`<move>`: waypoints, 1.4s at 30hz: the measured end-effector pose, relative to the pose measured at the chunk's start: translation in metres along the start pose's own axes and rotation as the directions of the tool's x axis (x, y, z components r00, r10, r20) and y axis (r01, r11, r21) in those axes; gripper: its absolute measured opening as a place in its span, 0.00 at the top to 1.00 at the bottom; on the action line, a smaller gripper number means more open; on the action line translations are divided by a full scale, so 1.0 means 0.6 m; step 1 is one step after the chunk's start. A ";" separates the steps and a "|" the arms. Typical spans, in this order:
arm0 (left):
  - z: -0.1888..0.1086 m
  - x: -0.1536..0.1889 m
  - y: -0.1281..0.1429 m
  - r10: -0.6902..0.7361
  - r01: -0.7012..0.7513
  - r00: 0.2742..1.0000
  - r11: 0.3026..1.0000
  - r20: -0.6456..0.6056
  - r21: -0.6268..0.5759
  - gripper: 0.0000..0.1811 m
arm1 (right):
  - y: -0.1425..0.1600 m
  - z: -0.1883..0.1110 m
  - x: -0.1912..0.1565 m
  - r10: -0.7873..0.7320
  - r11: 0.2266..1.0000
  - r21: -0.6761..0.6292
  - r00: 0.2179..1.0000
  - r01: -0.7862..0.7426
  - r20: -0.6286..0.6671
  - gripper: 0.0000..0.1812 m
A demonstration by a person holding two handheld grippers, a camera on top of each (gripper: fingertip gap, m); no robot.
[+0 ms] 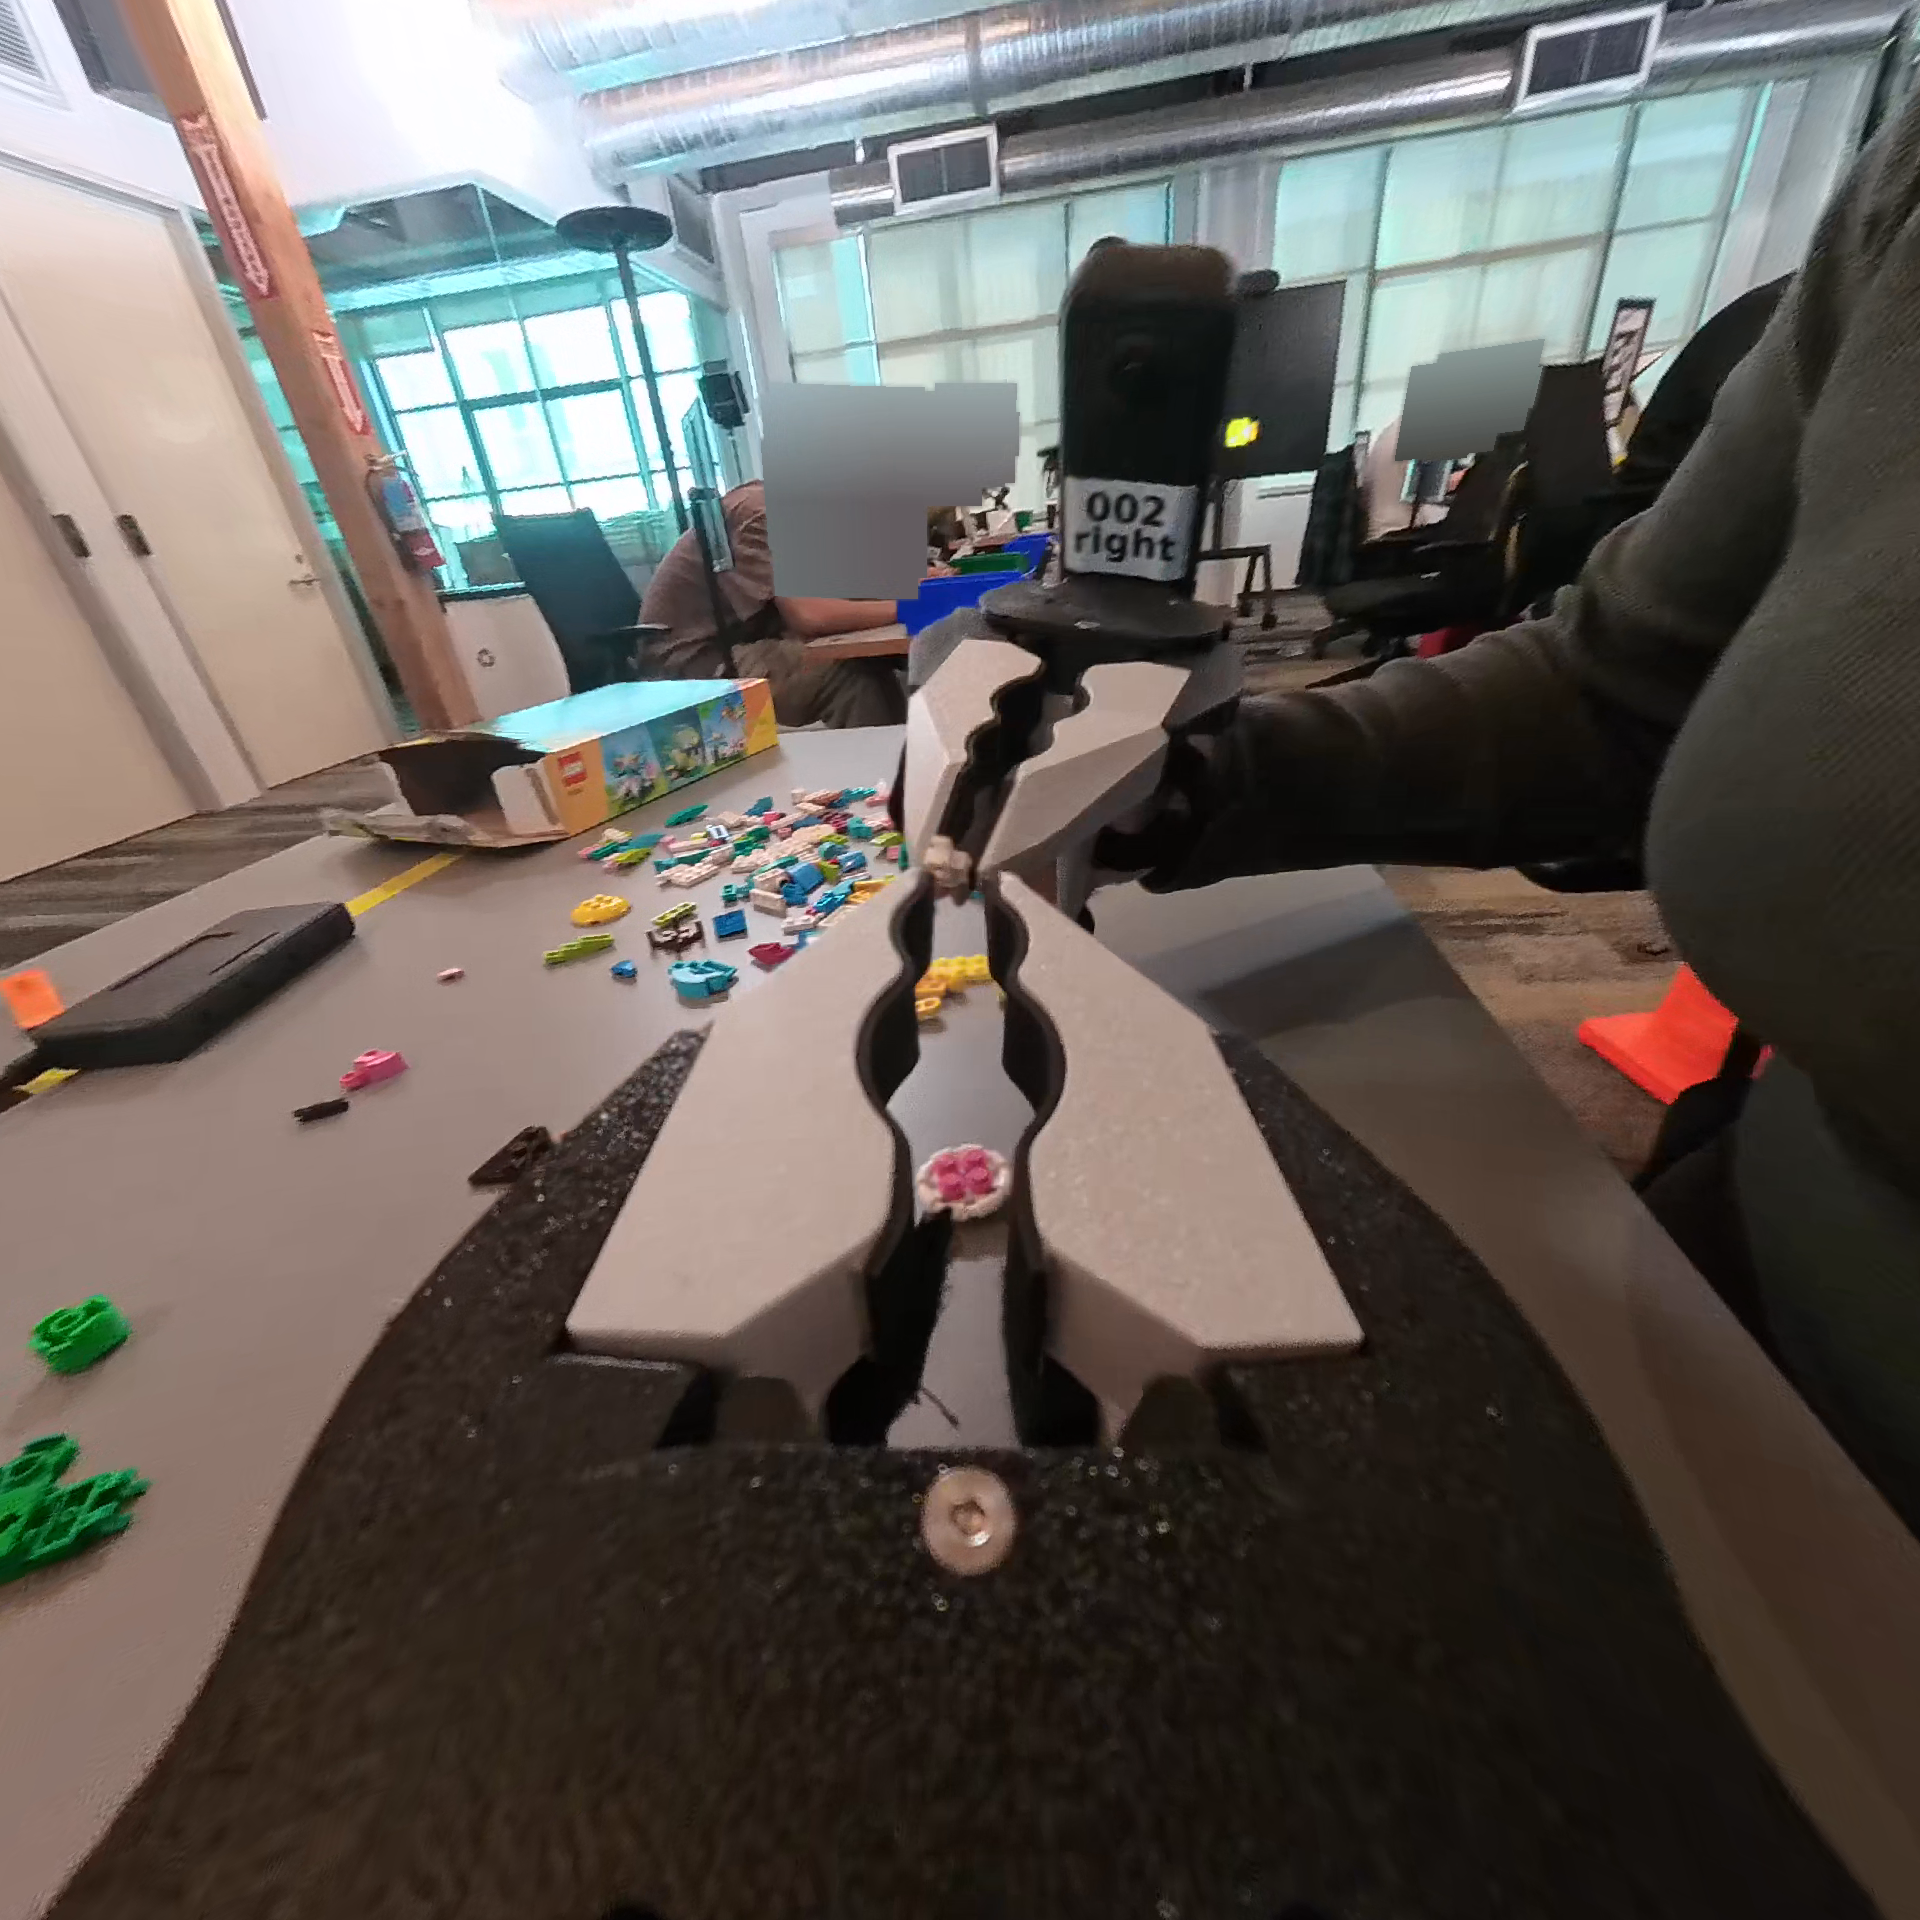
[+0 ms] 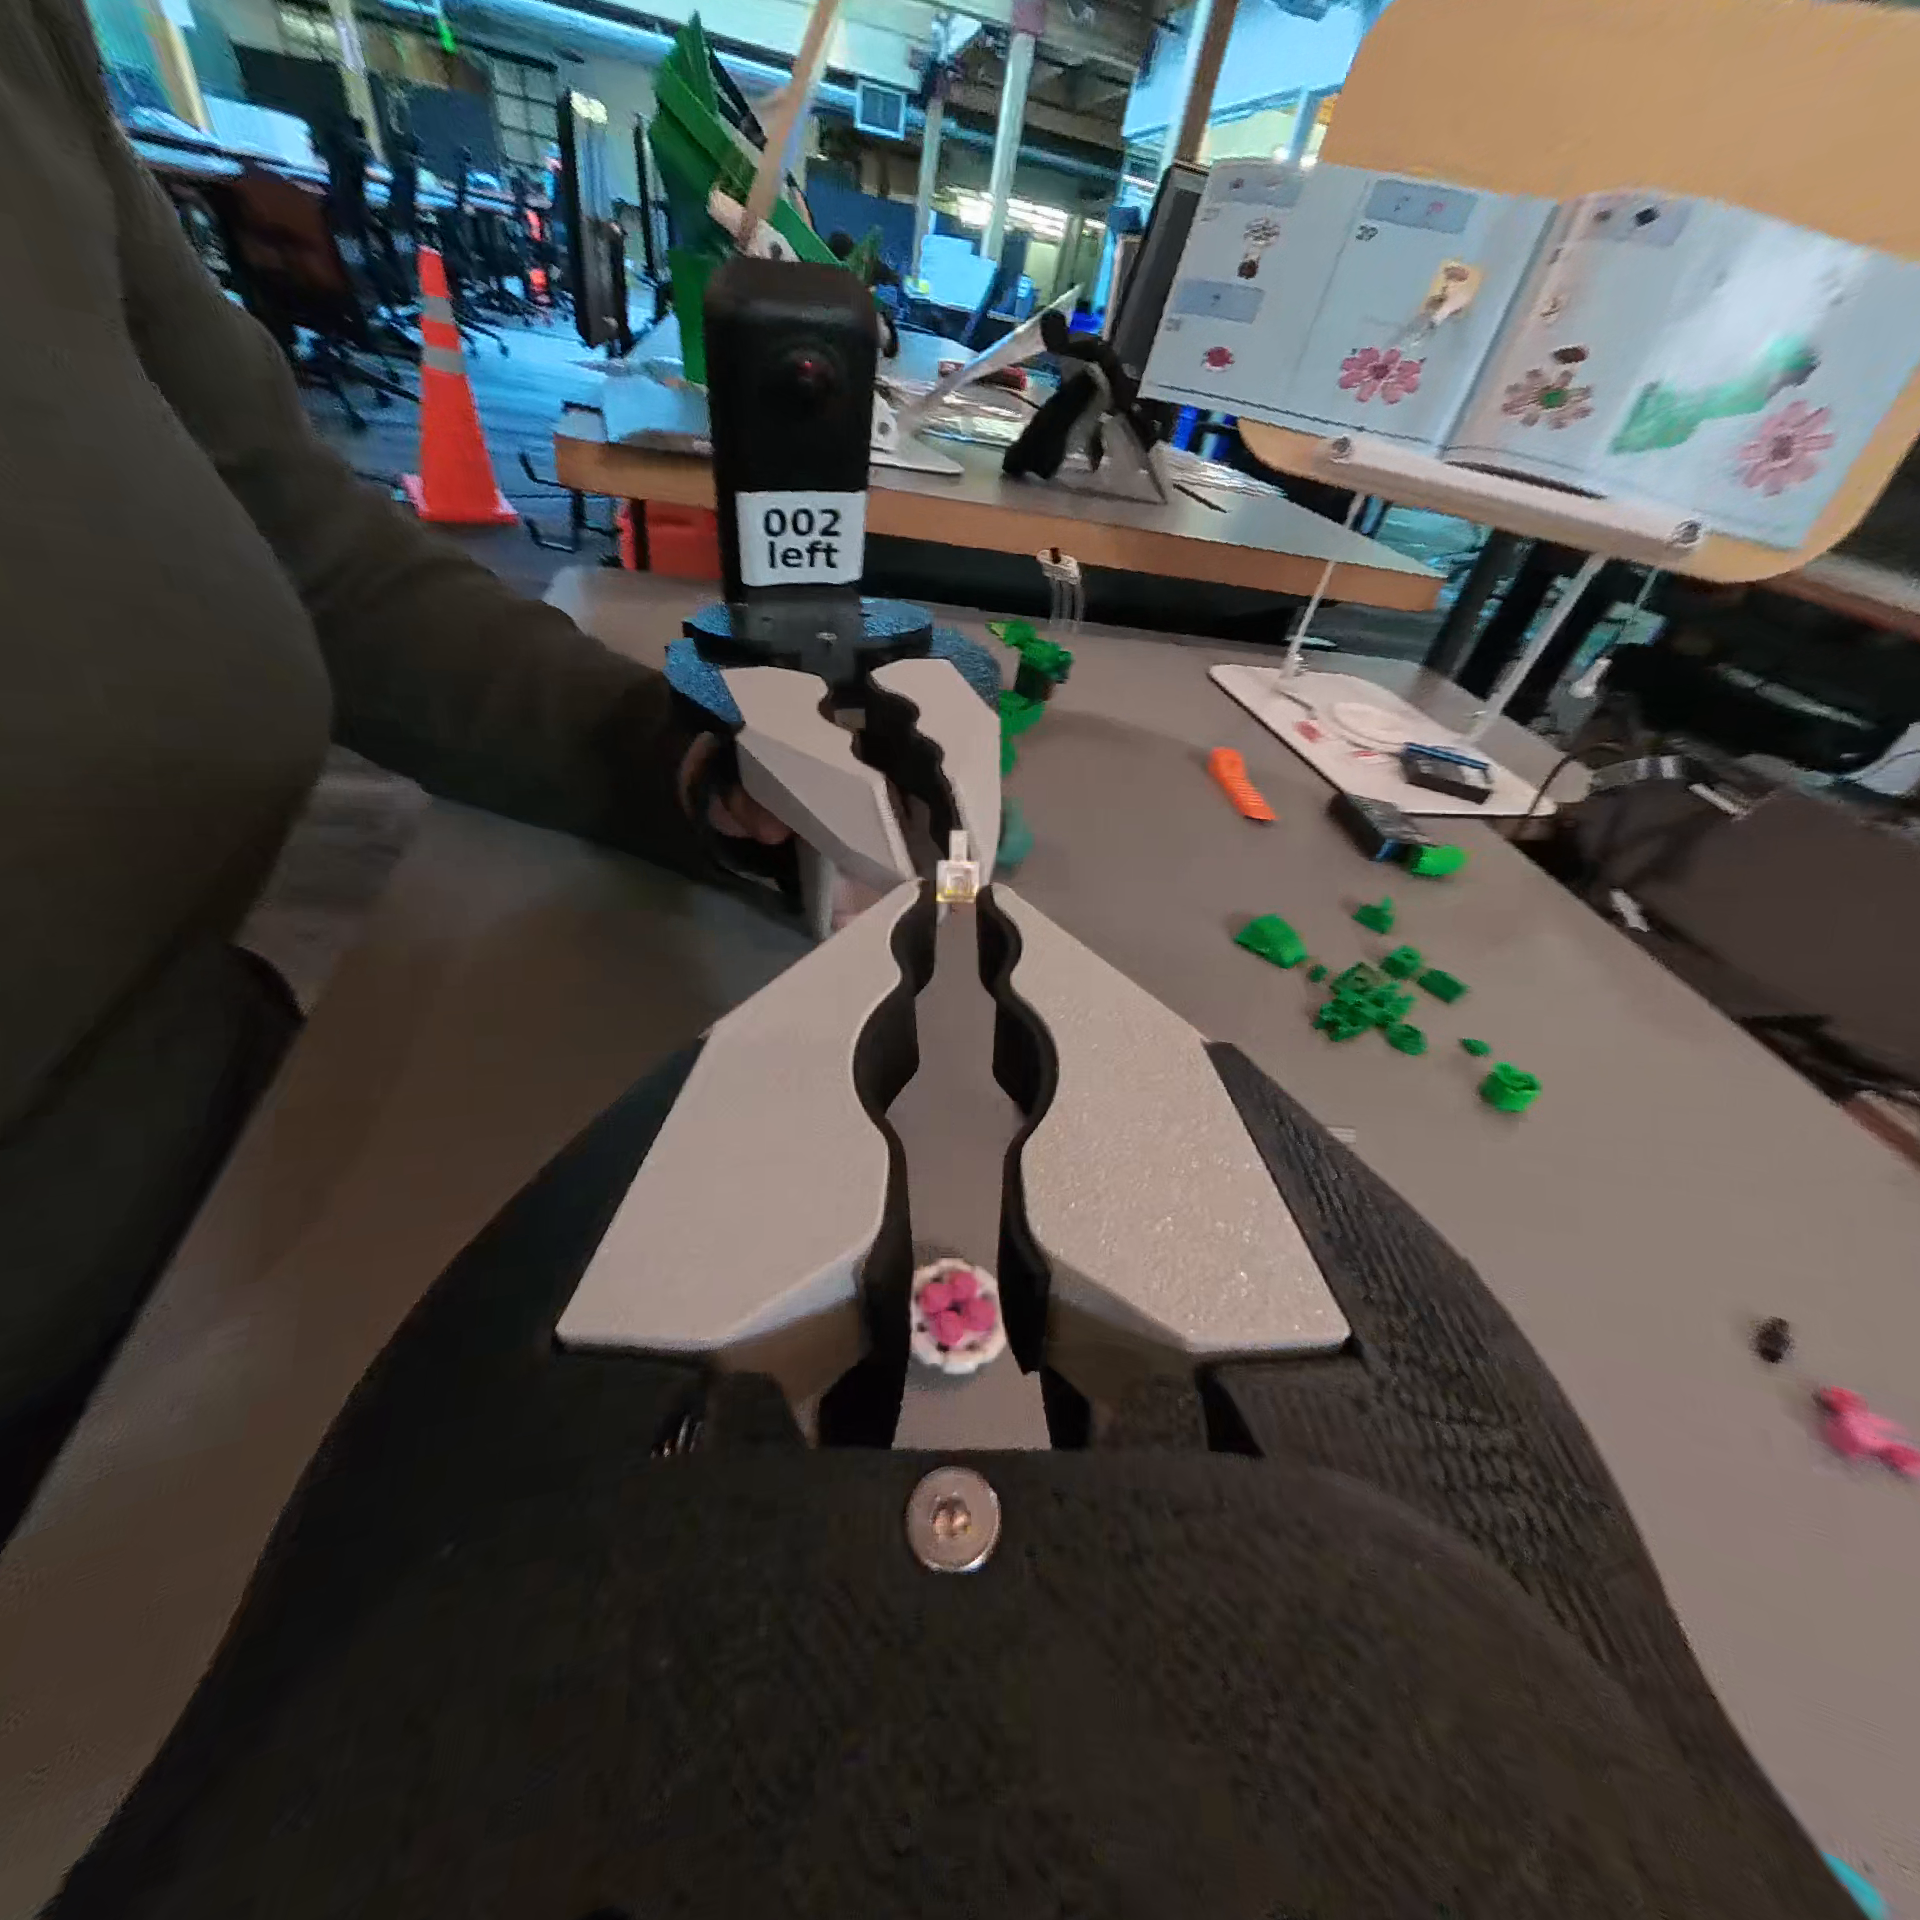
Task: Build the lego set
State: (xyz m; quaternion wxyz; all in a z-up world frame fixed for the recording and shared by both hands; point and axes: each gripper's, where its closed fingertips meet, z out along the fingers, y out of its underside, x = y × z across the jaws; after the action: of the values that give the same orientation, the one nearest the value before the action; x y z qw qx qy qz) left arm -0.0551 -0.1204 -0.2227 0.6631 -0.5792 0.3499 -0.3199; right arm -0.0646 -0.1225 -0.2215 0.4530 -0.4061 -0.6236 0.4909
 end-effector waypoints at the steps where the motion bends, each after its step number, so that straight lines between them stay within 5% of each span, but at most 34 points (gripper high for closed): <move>1: -0.001 -0.001 -0.002 -0.011 0.011 1.000 1.000 -0.001 0.011 0.97 | 0.002 0.000 -0.003 0.012 1.000 -0.002 1.000 -0.012 0.014 0.97; 28: 0.002 0.023 0.008 -0.080 0.076 0.990 0.996 -0.115 -0.045 1.00 | 0.030 -0.004 -0.024 0.054 0.998 -0.041 0.997 -0.052 0.062 0.97; 34: 0.000 0.010 0.037 -0.013 -0.008 0.996 0.968 -0.083 -0.251 1.00 | 0.037 -0.029 0.009 0.044 0.997 -0.067 0.996 -0.049 -0.075 0.92; 39: -0.006 -0.017 0.083 -0.023 -0.047 0.993 0.826 -0.117 -0.562 1.00 | 0.067 -0.074 0.043 0.059 0.982 -0.161 0.975 -0.095 -0.212 0.95; 42: -0.005 -0.030 0.105 -0.029 -0.081 0.989 0.723 -0.147 -0.686 1.00 | 0.097 -0.074 0.027 0.093 0.958 -0.252 0.981 -0.136 -0.172 0.93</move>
State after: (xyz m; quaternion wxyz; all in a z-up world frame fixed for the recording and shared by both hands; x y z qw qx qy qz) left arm -0.0664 -0.0996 -0.2839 0.3765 -0.7540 0.5000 -0.1993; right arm -0.0223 -0.0851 -0.2707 0.4142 -0.5358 -0.6204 0.3956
